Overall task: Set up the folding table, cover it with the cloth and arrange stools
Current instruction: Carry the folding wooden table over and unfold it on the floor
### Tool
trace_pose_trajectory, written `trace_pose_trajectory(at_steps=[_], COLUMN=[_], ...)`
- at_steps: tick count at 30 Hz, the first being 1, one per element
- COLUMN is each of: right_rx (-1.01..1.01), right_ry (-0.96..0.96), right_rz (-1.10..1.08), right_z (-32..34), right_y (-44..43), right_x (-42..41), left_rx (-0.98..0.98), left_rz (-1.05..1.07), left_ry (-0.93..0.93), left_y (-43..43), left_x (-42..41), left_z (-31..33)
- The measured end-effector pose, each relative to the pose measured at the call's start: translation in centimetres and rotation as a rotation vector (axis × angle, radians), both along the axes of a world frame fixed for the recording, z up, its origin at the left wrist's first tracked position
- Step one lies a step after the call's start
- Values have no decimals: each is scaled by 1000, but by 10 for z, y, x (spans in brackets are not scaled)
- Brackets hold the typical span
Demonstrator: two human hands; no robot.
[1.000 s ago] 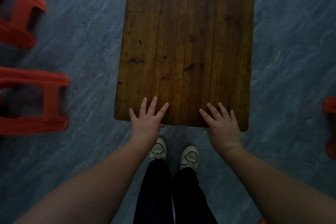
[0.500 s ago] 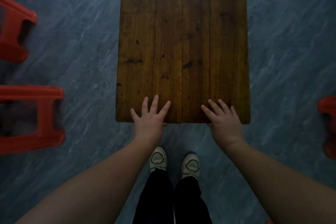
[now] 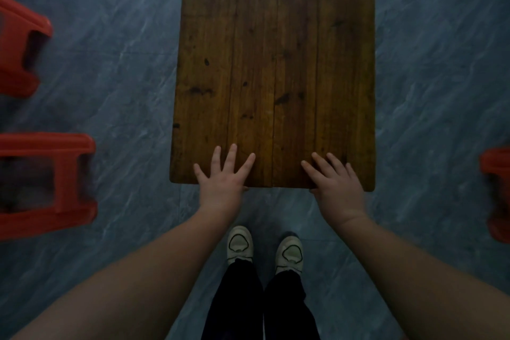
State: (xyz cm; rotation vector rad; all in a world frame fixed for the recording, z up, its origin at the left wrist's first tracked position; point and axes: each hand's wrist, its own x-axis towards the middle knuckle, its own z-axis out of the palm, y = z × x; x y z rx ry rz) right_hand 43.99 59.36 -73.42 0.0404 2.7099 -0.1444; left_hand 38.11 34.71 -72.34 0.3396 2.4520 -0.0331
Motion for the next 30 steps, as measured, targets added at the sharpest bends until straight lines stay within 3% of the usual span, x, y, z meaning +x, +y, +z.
trace_pose_trajectory(at_steps=[5,12,18,24,30], right_rx=[15,-117,-132,-74,-27], right_ry=[-77,-245,-136,-198,-244], right_rz=[-41,-91,-185,-206,-225], right_z=[6,47,70,53,23], right_y=[-8,-13,-8,10,14], right_x=[-1,-29,-91,-171,-199], left_rx=[16,124,207,94,-15], left_rz=[27,92,102,84,37], left_ry=[-53,-139,-62,-101,-200], left_y=[-1,-13,2,38,48], left_x=[-4,-15,-80,-173,-212], left_z=[8,35,55,39,18])
